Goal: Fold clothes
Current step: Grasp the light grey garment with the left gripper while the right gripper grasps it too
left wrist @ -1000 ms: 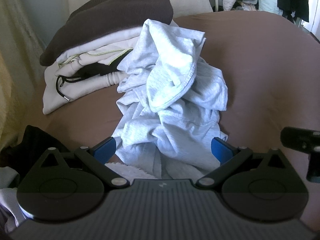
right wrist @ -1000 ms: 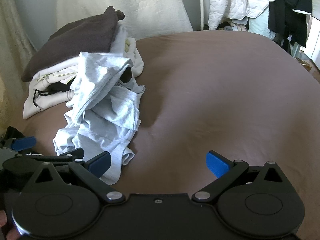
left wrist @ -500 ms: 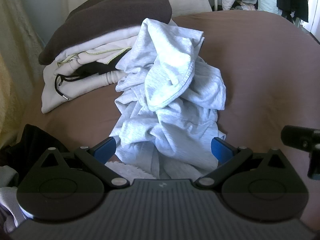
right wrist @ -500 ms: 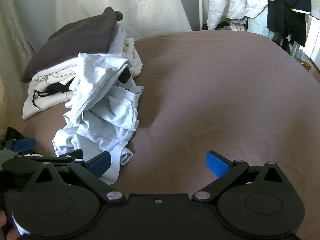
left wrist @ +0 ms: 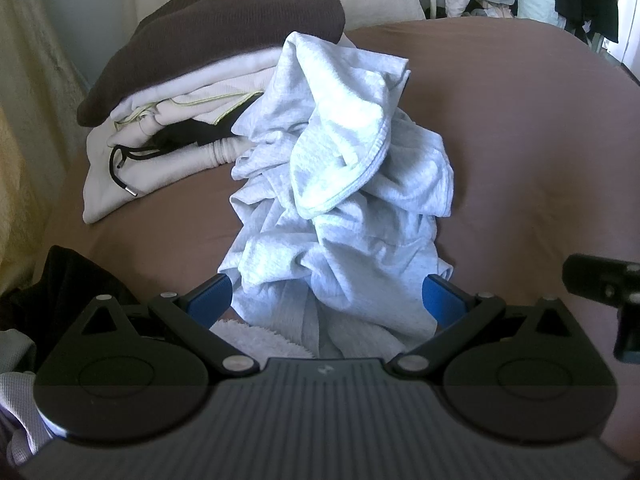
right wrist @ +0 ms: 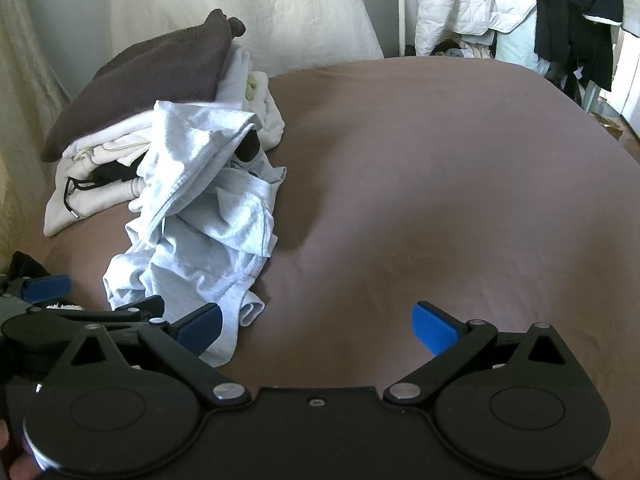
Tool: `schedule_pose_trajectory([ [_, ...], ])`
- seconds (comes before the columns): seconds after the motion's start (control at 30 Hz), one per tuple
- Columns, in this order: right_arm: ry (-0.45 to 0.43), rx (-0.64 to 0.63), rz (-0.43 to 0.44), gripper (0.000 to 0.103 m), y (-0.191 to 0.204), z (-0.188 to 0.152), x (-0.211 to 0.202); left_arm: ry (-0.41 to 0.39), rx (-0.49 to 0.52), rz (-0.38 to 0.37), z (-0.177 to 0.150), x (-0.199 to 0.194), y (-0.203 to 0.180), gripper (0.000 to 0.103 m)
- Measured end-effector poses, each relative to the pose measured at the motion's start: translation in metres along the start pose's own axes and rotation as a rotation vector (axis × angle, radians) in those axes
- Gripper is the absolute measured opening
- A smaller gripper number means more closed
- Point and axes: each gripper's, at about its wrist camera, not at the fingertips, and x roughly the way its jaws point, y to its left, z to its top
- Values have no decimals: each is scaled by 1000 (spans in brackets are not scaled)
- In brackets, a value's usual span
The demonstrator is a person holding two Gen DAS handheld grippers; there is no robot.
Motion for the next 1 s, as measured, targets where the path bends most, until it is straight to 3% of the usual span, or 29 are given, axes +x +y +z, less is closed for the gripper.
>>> schedule_pose_trajectory([
  [0.33, -27, 14, 26, 103, -4, -1, 2, 20, -6, 8, 3, 5, -1, 103],
  [0.47, -91, 19, 198, 103, -16, 9, 15, 27, -58, 18, 49, 7, -2, 103],
  [0.57, -104, 94, 278, 103, -34, 31, 27, -34, -79, 15, 94, -4, -2, 103],
  [0.67, -88, 160, 347, 103, -43, 52, 38, -30, -132, 10, 124, 2, 7, 103],
  [0.8, -51, 138, 449, 103, -31, 64, 67, 56, -272, -50, 122, 47, 35, 103],
  [0.9, -48, 118, 467, 103, -18, 63, 97, 151, -398, -65, 95, 97, 58, 103],
  [1.0, -23, 138, 464, 103, -4, 65, 138, 228, -455, -106, 75, 134, 70, 103],
])
